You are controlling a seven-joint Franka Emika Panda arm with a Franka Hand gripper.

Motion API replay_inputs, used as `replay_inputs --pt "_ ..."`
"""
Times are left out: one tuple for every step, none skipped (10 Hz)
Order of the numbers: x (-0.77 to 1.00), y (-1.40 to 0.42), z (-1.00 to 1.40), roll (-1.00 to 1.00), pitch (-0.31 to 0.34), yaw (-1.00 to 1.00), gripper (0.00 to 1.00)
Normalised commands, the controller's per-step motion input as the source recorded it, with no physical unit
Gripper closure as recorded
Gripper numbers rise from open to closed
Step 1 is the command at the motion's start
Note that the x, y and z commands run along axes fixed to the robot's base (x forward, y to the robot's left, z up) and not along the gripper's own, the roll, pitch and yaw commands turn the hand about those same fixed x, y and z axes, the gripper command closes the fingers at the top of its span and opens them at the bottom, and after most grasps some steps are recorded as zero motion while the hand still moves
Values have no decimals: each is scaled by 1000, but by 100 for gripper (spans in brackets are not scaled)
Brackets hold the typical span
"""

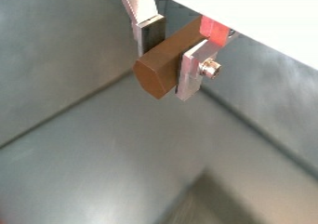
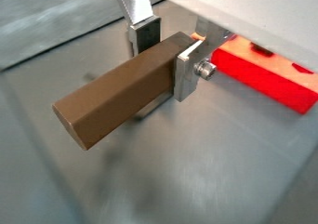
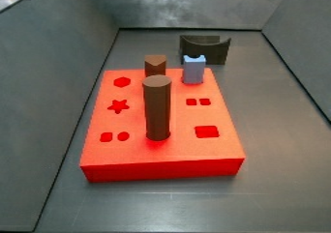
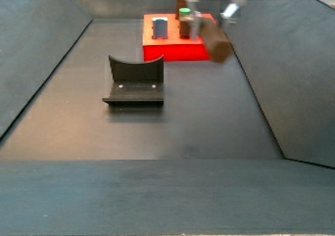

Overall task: Pick up the hexagon object. Move up. Place the hexagon object on the fixture. Regrasp the hexagon object. Move to above the board. Insert the hexagon object.
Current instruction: Place the hexagon object on the fixture.

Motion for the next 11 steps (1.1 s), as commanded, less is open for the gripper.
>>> replay_inputs --pt "1000 -925 -285 27 -56 -216 100" --pt "1000 -877 -276 46 -33 -143 100" --pt "1000 -764 -246 91 1 -54 100" --pt "1000 -673 -226 125 15 -17 100" --pt "1000 -559 -205 159 21 12 100" --pt "1000 -507 -194 171 22 21 100" --pt "1000 -404 -170 178 18 34 100" --pt "1000 -343 -156 170 19 38 100" --pt "1000 -268 -135 164 21 39 100" --pt "1000 -234 -127 163 25 39 100" --pt "1000 -179 -110 160 35 42 100"
